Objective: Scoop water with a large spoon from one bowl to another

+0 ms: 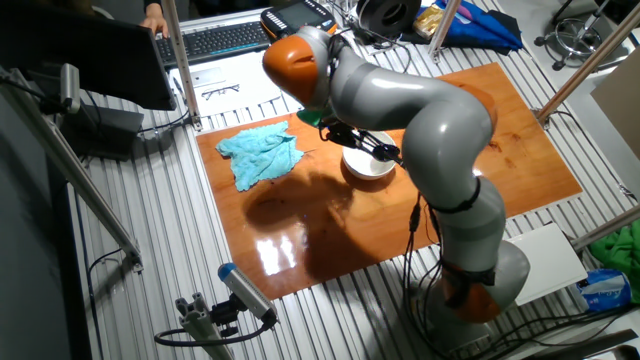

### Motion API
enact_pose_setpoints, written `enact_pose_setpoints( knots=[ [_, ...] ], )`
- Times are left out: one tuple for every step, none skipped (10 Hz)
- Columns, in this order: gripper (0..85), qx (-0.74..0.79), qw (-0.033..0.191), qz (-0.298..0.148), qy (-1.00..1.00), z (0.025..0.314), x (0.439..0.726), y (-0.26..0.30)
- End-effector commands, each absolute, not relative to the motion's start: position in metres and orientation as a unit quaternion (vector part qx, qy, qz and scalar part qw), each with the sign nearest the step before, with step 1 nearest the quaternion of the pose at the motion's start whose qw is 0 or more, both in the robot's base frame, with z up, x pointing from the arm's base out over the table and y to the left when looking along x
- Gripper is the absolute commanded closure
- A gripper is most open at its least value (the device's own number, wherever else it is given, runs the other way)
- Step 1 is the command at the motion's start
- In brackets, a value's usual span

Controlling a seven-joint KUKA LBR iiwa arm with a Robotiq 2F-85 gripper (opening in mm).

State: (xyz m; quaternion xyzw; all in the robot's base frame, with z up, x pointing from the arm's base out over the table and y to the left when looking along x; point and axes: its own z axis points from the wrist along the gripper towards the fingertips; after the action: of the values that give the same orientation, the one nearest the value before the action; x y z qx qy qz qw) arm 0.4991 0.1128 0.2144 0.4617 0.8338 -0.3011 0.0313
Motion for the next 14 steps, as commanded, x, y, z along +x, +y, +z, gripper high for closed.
enact_pose_setpoints(
  knots=[
    [85.0,0.456,0.029,-0.313,0.832,0.2142,0.4993,0.1126],
    [85.0,0.45,0.029,-0.323,0.832,0.2142,0.4992,0.1127],
    [85.0,0.452,0.026,-0.322,0.831,0.2141,0.4994,0.1126],
    [85.0,0.451,0.023,-0.324,0.831,0.2139,0.4994,0.1126],
    [85.0,0.445,0.023,-0.332,0.831,0.2137,0.4993,0.1125],
    [85.0,0.444,0.022,-0.337,0.83,0.2138,0.4991,0.1124],
    [85.0,0.443,0.019,-0.338,0.83,0.2136,0.4994,0.1125],
    [85.0,0.445,0.014,-0.331,0.832,0.2136,0.4994,0.1124],
    [85.0,0.444,0.009,-0.33,0.833,0.2135,0.4995,0.1128],
    [85.0,0.443,0.006,-0.33,0.833,0.2131,0.4997,0.1129],
    [85.0,0.437,0.001,-0.339,0.833,0.213,0.4999,0.1129],
    [85.0,0.433,0.001,-0.345,0.833,0.2128,0.5001,0.1128],
    [85.0,0.426,-0.003,-0.351,0.834,0.2127,0.5002,0.1126],
    [85.0,0.423,-0.004,-0.354,0.834,0.2121,0.5008,0.113]
  ],
)
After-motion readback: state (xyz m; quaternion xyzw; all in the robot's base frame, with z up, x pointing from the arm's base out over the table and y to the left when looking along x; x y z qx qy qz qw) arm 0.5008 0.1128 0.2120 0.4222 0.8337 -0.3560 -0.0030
